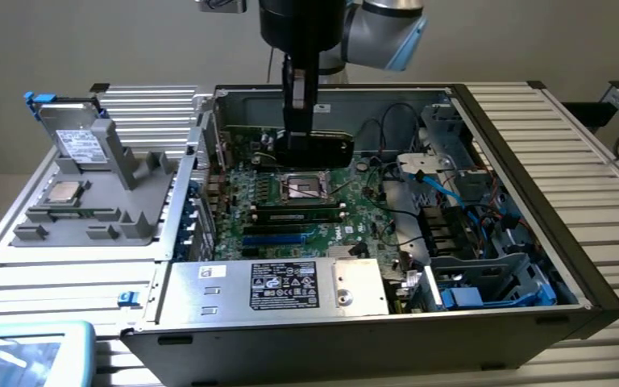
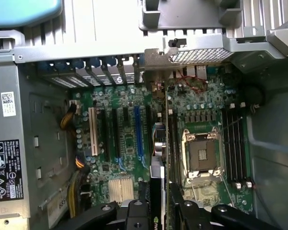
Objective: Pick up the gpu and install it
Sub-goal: 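Pick up the gpu and move the gpu toward the slot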
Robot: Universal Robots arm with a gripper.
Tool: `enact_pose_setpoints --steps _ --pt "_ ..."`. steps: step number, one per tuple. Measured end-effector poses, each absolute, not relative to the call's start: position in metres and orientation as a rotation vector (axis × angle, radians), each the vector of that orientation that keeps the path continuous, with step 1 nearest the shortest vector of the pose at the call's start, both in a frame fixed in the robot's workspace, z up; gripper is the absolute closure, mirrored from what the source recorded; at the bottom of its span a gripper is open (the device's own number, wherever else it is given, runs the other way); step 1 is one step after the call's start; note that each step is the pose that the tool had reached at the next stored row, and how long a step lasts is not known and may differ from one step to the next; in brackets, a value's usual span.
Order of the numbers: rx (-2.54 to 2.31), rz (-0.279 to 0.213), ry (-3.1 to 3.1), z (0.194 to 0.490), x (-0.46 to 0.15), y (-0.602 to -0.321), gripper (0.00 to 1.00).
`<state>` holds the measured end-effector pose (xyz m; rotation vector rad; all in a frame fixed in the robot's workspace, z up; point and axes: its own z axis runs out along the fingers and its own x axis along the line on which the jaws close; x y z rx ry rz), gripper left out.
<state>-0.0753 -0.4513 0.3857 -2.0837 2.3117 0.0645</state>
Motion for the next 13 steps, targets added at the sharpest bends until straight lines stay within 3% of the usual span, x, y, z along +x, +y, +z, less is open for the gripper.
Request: enact_pose_setpoints --steps 13 --pt "-2.108 0.078 2.302 0.368 -0.075 -0.462 0.73"
